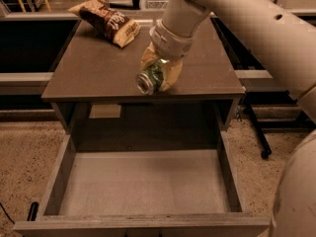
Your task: Place green can into top drawer
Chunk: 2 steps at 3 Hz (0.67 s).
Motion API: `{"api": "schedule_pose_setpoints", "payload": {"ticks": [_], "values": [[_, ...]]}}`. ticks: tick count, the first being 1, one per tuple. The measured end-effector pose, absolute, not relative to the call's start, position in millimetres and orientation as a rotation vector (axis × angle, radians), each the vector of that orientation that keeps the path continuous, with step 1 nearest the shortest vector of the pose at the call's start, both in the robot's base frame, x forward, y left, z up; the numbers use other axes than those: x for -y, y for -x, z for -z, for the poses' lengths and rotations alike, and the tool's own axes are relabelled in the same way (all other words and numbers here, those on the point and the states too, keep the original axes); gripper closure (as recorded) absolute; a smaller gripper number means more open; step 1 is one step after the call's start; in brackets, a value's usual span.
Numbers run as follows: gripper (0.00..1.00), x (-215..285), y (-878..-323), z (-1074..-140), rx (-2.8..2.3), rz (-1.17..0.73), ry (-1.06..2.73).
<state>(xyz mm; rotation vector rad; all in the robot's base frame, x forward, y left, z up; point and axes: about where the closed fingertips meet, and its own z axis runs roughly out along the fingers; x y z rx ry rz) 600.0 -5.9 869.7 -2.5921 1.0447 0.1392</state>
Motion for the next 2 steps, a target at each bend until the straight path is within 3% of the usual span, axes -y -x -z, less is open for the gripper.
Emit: {"api": "schedule_pose_setpoints", "payload": {"ticks": [1, 2], "values": [[1.00, 10.1, -592.8, -865.4, -1.025, -0.163, 2.629], [1.00, 10.0, -592.8, -865.4, -1.025, -0.163, 2.628]]}}
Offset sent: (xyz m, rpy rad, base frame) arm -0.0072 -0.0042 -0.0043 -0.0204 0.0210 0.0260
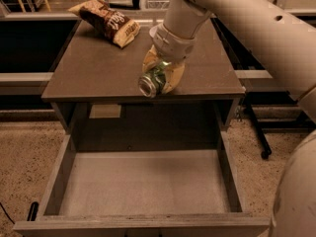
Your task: Place green can into top drawer
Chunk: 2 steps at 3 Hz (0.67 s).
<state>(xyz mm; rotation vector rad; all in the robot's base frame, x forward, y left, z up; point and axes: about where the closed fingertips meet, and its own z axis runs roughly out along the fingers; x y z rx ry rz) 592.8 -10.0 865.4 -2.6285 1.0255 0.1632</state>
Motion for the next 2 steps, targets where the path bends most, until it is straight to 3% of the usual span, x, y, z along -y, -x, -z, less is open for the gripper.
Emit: {"api": "schedule_pose_setpoints", "payload": {"ticks": [1, 2], "values": [[1.00, 4.7, -585.3, -862.3, -1.146, -0.165, 2.552], [1.00, -3.9, -543.4, -856.9, -1.331, -0.201, 2.482]]}}
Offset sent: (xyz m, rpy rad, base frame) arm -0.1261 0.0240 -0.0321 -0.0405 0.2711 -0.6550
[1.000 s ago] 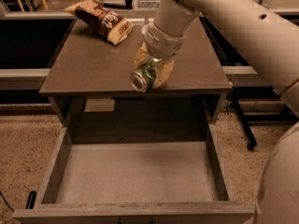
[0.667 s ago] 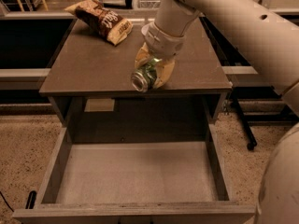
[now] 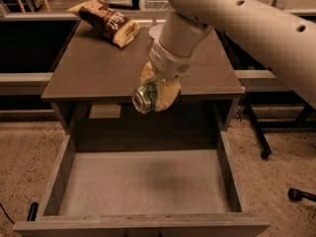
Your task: Place green can into top drawer
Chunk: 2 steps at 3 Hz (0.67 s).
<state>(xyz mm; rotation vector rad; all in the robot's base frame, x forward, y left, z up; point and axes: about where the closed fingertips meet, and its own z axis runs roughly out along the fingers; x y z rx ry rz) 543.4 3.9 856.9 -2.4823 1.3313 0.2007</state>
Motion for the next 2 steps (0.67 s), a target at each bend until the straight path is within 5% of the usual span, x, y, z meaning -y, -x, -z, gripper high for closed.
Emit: {"api": "schedule_pose_setpoints", "payload": {"ticks": [2], "values": [[1.00, 7.0, -472.0, -832.4, -1.738, -0.318, 2.342]]}}
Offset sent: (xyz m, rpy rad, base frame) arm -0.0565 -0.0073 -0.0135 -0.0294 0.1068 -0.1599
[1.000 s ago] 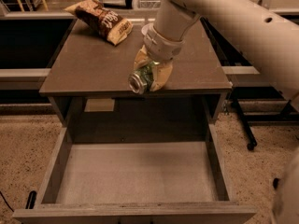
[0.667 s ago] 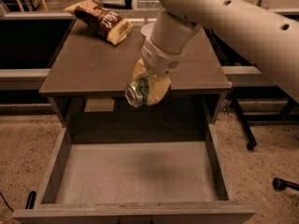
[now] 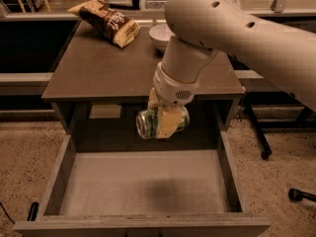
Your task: Place green can into top drawer
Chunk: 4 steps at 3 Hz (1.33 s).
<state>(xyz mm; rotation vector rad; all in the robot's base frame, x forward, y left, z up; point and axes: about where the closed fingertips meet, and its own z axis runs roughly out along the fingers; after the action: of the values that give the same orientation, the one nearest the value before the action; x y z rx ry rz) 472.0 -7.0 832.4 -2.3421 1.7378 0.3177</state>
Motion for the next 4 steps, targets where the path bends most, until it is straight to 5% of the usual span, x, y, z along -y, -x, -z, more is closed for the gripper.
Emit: {"api": "schedule_pose_setpoints", "payload": {"ticks": [2, 4], "values": [[1.00, 20.4, -481.1, -793.2, -1.915, -0.296, 2.170], [1.00, 29.4, -496.8, -656.3, -2.190, -0.319, 1.865]]}}
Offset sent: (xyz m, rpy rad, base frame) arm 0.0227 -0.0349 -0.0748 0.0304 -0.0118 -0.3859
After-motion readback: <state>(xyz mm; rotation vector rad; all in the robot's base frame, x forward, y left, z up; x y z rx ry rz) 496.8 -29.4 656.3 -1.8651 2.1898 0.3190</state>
